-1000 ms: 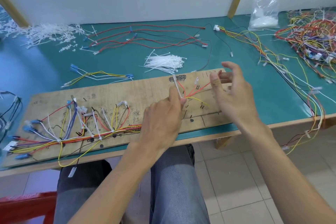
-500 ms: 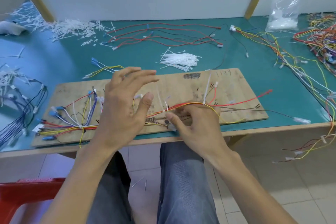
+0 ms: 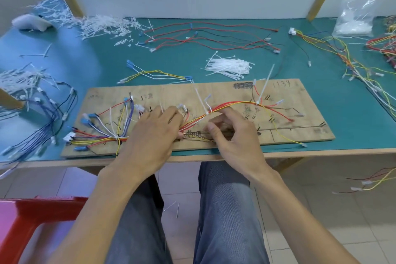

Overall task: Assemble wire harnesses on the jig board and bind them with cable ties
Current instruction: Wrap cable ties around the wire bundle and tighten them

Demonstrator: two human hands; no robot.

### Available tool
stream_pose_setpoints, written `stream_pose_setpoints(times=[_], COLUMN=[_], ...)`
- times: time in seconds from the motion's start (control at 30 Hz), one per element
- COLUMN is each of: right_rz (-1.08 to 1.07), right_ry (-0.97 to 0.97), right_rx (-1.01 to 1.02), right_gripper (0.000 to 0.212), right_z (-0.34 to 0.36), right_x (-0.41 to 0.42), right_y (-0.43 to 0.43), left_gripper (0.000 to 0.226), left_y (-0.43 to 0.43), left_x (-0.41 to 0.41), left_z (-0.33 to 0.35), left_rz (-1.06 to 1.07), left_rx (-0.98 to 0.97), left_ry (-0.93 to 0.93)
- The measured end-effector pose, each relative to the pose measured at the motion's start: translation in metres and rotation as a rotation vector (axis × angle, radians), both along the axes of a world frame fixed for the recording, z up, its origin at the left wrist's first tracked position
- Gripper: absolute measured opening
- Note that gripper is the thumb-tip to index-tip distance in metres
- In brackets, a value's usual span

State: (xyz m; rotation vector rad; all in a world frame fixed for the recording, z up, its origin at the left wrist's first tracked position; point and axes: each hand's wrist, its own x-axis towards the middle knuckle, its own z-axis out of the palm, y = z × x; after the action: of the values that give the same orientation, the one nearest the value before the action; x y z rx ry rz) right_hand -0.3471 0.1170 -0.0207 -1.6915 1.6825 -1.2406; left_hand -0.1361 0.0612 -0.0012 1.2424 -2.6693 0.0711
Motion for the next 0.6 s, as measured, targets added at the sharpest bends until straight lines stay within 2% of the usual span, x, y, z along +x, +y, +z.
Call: stream_pose_setpoints(times=[0.07,0.23,0.4,0.5,0.6], right_rz=[0.032,0.129,0.198,0.264,0.323], right_ry=[0.047,-0.026,0.036,-0.04,-0.062], right_rx=[0.009,0.047,0.069,0.158,0.22], right_gripper=[0.013,0.036,0.038,0.039,0.04], right_z=[0.0,0.001,0.004,0.011,0.017], right_x=[-0.002,-0.009,-0.018,-0.025,-0.033], right_y=[0.0,0.004,0.002,0.0,-0.004], left_gripper=[0.014,0.006,0.015,0.013,0.018], left_y=[0.0,0.0,-0.004,-0.011,-0.017], left_x=[0.001,0.003,0.007,0.013,0.012], left_z=[0.001,0.004,0.004,0.006,0.008], left_rz=[-0.033,-0.091,-0.151,-0.176,-0.174], left_rx=[-0.029,-0.014,0.166,0.323,0.315], left_ry=[0.004,0.039,0.069,0.075,-0.014])
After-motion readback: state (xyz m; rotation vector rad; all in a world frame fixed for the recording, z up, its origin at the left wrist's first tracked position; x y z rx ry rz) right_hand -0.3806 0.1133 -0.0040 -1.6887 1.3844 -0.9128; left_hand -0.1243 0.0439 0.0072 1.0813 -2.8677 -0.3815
